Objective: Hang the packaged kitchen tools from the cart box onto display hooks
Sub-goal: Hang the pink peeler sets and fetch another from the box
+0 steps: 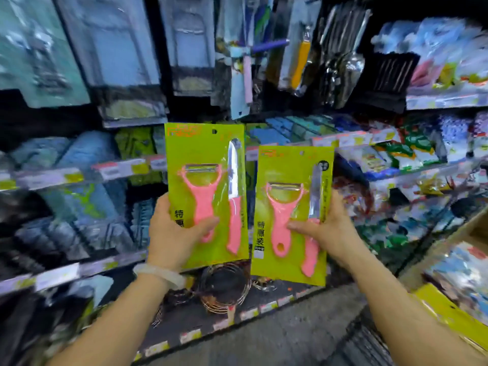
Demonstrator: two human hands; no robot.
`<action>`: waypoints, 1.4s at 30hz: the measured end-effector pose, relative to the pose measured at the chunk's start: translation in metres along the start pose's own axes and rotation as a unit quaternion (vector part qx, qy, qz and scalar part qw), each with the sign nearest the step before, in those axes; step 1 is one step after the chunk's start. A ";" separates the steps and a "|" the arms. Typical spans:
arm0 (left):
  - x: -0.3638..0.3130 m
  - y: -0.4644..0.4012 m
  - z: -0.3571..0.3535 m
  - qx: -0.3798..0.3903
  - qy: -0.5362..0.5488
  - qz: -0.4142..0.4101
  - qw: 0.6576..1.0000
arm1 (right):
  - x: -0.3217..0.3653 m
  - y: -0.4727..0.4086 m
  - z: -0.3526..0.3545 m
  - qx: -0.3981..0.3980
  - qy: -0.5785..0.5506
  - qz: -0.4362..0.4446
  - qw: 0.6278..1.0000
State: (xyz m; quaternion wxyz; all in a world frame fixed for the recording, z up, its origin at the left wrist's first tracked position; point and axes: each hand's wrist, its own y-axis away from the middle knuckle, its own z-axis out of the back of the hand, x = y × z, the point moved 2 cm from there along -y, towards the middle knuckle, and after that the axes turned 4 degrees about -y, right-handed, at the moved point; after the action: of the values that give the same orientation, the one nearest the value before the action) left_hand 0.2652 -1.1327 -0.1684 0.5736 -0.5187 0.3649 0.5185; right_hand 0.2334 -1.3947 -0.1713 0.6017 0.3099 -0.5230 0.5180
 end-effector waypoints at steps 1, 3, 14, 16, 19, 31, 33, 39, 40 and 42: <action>0.003 0.002 0.032 -0.024 -0.005 0.012 1.000 | 0.013 0.000 -0.029 0.023 0.002 0.003 1.000; 0.007 0.008 0.093 -0.076 -0.021 0.031 0.996 | 0.038 0.002 -0.084 0.069 -0.003 0.022 0.997; 0.019 0.042 0.343 -0.302 -0.049 0.033 0.952 | 0.152 0.016 -0.354 0.297 -0.039 0.098 0.949; 0.018 0.036 0.374 -0.320 -0.054 0.036 0.945 | 0.170 0.014 -0.395 0.310 -0.042 0.120 0.942; 0.012 0.021 0.421 -0.336 -0.063 0.035 0.939 | 0.204 -0.002 -0.446 0.318 -0.050 0.144 0.936; -0.020 -0.084 0.529 -0.356 -0.042 -0.006 0.934 | 0.359 -0.083 -0.555 0.293 -0.128 0.226 0.920; -0.023 -0.098 0.533 -0.353 -0.035 -0.008 0.935 | 0.373 -0.093 -0.561 0.274 -0.129 0.235 0.924; -0.023 -0.147 0.551 -0.266 -0.009 -0.037 0.963 | 0.381 -0.108 -0.573 0.255 -0.125 0.202 0.937; -0.022 -0.155 0.554 -0.258 -0.008 -0.046 0.965 | 0.379 -0.110 -0.575 0.256 -0.124 0.195 0.939; -0.027 -0.164 0.556 -0.250 -0.001 -0.052 0.967 | 0.374 -0.113 -0.579 0.258 -0.118 0.184 0.941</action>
State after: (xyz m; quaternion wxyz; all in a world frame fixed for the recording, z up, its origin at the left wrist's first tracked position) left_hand 0.3531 -0.5853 0.0018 0.4523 -0.6631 0.1959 0.5634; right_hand 0.4879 -0.7839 0.0523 0.3296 0.4119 -0.4868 0.6962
